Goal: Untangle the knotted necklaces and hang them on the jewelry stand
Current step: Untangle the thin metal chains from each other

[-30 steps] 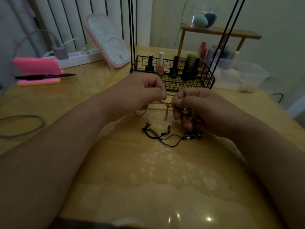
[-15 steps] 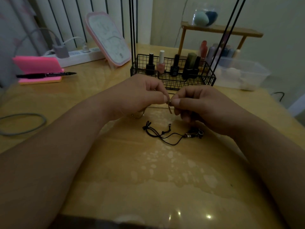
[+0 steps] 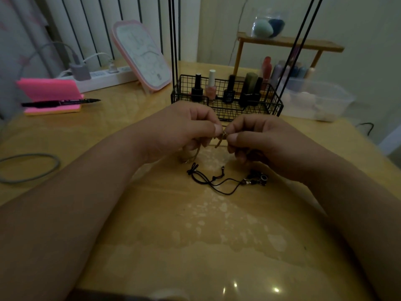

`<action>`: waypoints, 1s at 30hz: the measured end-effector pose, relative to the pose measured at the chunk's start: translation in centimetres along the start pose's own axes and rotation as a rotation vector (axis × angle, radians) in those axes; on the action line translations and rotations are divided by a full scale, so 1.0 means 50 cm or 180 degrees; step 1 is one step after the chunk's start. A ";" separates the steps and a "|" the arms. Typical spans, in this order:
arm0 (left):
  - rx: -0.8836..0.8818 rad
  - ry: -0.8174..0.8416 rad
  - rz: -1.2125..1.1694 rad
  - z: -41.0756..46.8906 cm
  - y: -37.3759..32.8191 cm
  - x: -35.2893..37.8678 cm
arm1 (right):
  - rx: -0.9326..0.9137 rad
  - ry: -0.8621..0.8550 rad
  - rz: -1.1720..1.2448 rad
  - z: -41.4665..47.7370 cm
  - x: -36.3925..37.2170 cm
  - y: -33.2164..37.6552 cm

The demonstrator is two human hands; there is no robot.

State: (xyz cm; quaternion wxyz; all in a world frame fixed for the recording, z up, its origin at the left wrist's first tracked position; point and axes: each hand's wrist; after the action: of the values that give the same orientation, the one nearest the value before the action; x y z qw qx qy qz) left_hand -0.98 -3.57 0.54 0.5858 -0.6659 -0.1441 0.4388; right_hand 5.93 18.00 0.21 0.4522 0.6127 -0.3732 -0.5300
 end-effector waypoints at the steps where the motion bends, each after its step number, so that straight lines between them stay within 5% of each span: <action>1: 0.0008 -0.0012 -0.0019 0.000 0.000 0.000 | -0.0007 -0.0008 -0.0042 0.000 0.000 0.000; 30: 0.0141 0.0085 0.0560 0.004 0.009 0.004 | -0.0037 -0.0232 -0.0454 -0.003 0.008 0.002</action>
State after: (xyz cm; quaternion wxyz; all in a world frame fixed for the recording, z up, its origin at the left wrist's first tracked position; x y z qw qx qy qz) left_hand -1.14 -3.41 0.05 0.5615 -0.6686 -0.0675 0.4828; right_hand 6.15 17.64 0.19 0.4029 0.6154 -0.3418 -0.5849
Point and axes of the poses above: each hand's wrist, its own z-axis towards the middle knuckle, its own x-axis out of the palm, y = z × x, and after that the axes turned 1 degree about -y, right-handed
